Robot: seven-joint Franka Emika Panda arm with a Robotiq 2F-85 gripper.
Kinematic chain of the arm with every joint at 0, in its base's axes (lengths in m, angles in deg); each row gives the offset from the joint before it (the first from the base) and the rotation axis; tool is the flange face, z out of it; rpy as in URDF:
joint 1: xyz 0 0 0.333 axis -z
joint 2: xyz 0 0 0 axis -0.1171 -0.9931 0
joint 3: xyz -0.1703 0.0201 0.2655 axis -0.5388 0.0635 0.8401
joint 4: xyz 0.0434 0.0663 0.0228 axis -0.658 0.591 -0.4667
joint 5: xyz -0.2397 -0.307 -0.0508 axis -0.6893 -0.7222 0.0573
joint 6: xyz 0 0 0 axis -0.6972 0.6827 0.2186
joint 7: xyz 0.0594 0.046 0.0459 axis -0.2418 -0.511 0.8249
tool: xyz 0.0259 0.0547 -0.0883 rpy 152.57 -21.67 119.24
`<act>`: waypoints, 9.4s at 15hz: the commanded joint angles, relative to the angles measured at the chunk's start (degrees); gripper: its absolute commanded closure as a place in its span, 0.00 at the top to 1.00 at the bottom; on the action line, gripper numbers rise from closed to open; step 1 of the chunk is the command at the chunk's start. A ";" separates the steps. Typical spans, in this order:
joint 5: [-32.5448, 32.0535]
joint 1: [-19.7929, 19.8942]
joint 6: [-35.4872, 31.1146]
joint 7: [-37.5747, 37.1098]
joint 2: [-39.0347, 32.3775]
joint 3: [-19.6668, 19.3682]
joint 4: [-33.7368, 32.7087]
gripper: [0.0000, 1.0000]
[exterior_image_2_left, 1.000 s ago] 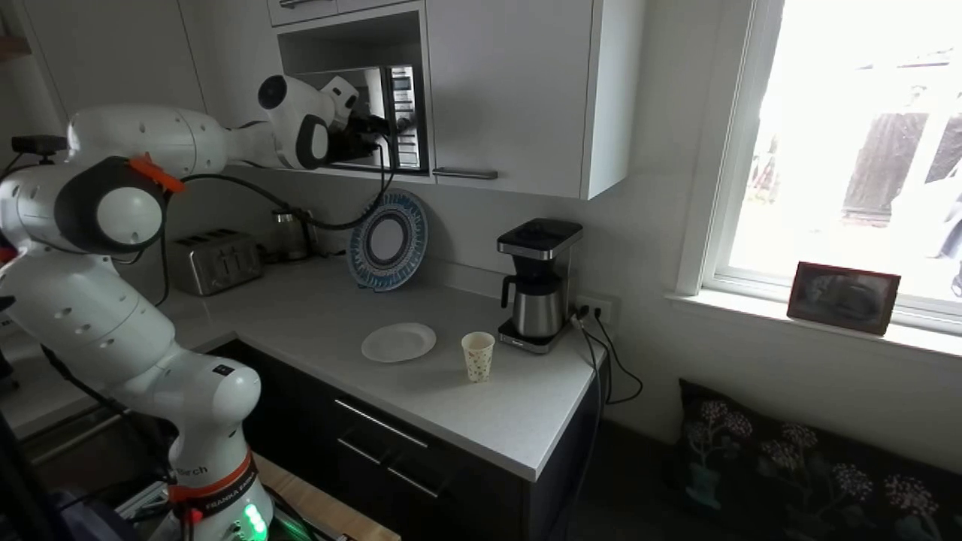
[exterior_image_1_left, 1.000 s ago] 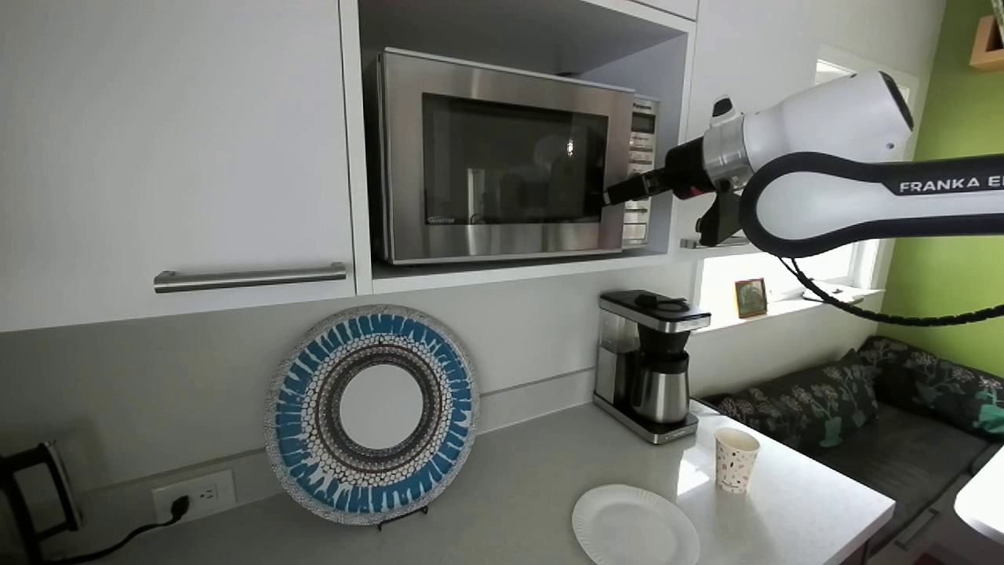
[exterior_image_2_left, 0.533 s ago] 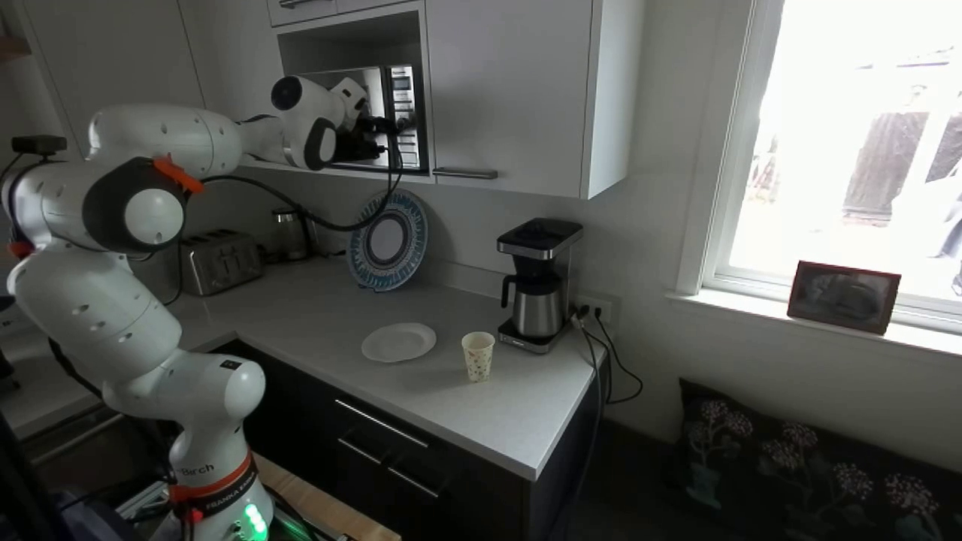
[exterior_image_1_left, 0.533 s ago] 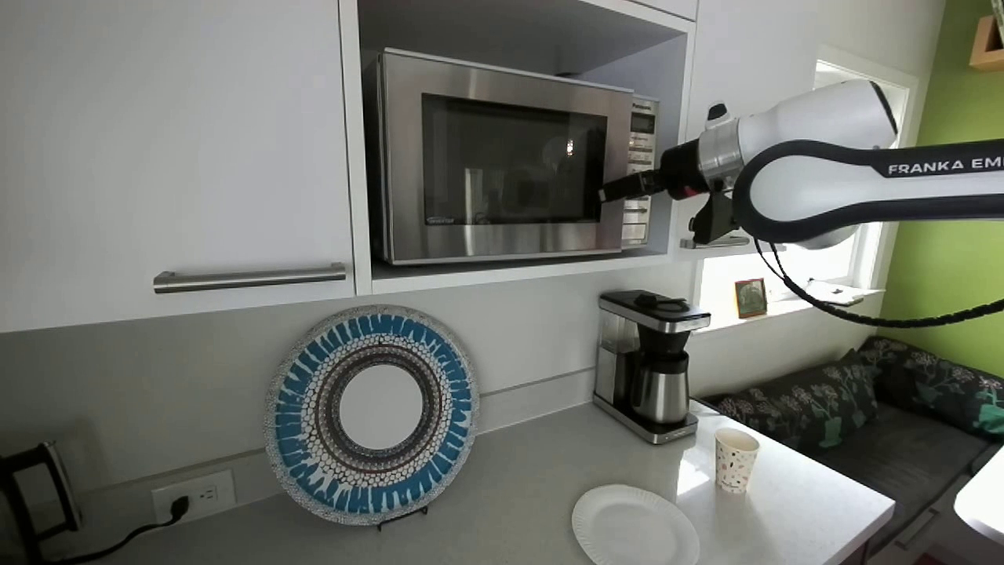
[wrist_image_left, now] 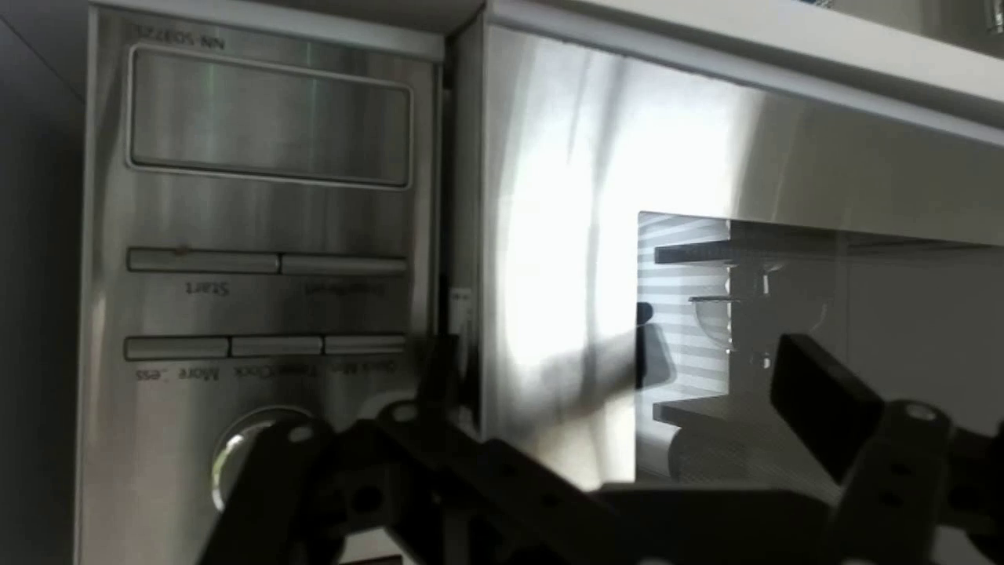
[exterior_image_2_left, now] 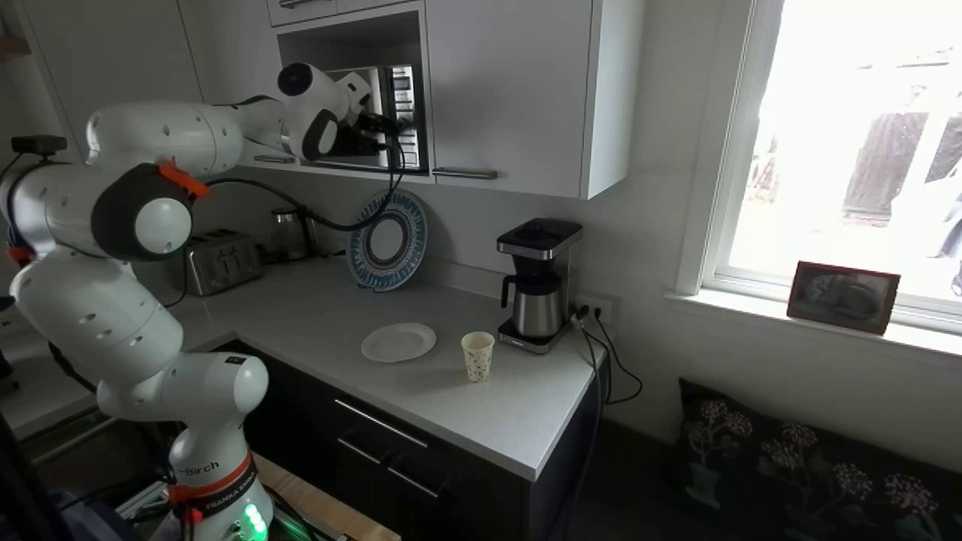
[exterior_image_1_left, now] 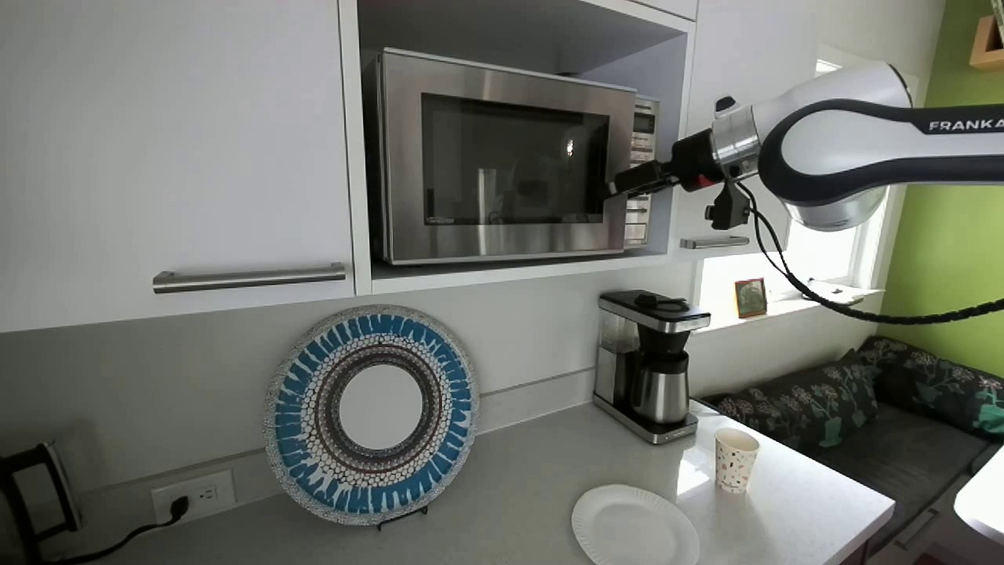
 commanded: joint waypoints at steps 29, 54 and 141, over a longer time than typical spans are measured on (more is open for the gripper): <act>6.65 16.15 34.92 -4.72 19.39 18.92 6.67 1.00; 7.08 21.16 61.75 -6.16 18.88 8.43 -5.66 1.00; 52.11 40.11 60.97 56.51 16.02 7.85 7.27 1.00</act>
